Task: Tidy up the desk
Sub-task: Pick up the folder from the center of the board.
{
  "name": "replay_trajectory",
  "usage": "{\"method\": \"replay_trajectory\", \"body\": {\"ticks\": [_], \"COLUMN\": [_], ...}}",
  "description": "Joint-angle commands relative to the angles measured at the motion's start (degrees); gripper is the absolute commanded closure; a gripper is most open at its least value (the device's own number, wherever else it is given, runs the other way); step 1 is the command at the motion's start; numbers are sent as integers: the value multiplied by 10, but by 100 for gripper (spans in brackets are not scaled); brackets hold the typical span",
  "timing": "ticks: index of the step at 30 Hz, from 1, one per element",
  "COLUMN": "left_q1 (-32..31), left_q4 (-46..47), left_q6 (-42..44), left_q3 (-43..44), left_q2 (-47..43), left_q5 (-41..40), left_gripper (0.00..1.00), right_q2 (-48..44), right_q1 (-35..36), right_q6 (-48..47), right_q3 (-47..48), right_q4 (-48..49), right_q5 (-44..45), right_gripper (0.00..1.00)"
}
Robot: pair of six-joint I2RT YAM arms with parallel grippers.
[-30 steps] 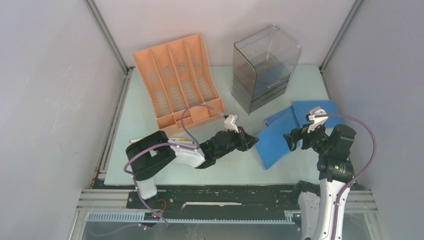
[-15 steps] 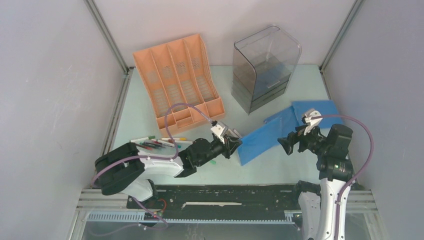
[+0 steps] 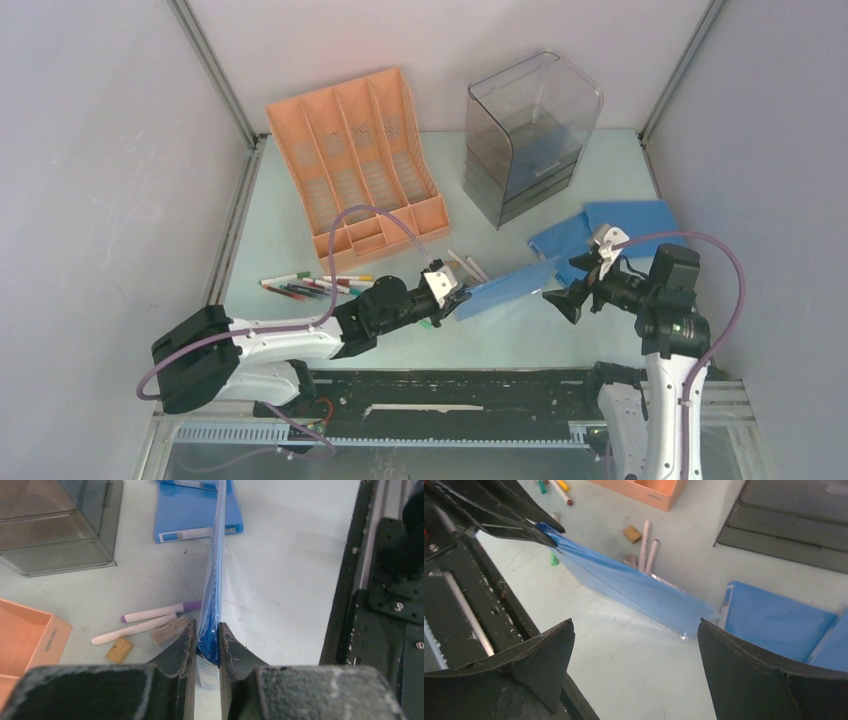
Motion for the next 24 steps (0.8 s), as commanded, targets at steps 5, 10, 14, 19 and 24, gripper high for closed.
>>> {"method": "replay_trajectory", "body": {"ticks": [5, 10, 14, 19, 24], "left_q1": [-1, -2, 0, 1, 1], "left_q4": [-101, -110, -113, -114, -114], "left_q6": [61, 59, 58, 57, 58], "left_q3": [42, 44, 44, 42, 43], "left_q2": [-11, -6, -6, -9, -8], "left_q5": [88, 93, 97, 95, 97], "left_gripper": [100, 100, 100, 100, 100], "right_q2": [89, 174, 206, 233, 252], "right_q1": [154, 275, 313, 317, 317], "right_q6": [-213, -317, -321, -307, -295], "right_q3": [82, 102, 104, 97, 82], "right_q4": [-108, -150, -127, -89, -49], "right_q5": [24, 146, 201, 214, 241], "right_gripper": [0, 0, 0, 9, 23]}}
